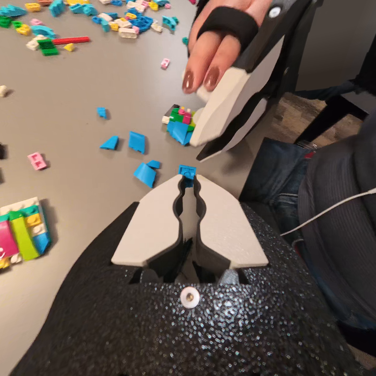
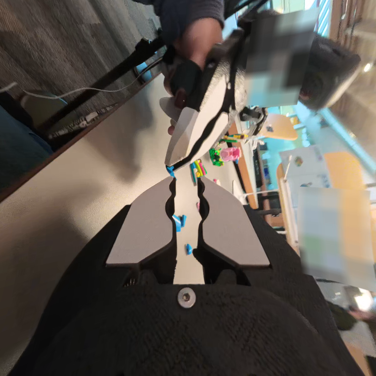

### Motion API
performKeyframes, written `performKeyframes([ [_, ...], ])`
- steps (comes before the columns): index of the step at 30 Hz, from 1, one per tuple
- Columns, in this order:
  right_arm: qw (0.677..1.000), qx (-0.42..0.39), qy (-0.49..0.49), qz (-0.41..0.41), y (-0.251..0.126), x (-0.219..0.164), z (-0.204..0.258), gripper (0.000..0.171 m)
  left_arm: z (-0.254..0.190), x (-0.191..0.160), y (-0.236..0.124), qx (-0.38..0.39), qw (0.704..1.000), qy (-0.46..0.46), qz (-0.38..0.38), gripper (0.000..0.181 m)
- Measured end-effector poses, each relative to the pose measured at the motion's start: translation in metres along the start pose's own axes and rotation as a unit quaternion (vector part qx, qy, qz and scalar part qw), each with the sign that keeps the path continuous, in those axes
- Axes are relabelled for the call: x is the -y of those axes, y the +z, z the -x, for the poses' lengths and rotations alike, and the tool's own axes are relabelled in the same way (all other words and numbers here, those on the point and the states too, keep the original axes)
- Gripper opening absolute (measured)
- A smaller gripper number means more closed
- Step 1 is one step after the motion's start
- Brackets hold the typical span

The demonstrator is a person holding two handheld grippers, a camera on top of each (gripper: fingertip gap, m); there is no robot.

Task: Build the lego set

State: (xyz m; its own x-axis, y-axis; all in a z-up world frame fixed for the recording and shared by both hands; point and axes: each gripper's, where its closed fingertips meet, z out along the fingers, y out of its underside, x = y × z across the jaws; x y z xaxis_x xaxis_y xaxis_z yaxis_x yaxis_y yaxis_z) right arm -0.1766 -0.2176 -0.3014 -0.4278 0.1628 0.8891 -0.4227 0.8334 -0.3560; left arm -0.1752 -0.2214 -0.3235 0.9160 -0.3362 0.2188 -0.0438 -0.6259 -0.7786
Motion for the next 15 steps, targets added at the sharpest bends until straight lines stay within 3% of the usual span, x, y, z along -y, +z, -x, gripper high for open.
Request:
performKeyframes([
  [6,0.996,0.008,-0.088,-0.019,0.001,0.015,0.012,0.001,-0.018,0.0,0.005,-0.037,0.999,0.018,0.017,0.007],
  [15,0.994,0.022,-0.106,-0.006,-0.005,0.014,0.01,0.011,-0.016,0.002,-0.002,-0.053,0.999,-0.006,-0.007,0.007],
])
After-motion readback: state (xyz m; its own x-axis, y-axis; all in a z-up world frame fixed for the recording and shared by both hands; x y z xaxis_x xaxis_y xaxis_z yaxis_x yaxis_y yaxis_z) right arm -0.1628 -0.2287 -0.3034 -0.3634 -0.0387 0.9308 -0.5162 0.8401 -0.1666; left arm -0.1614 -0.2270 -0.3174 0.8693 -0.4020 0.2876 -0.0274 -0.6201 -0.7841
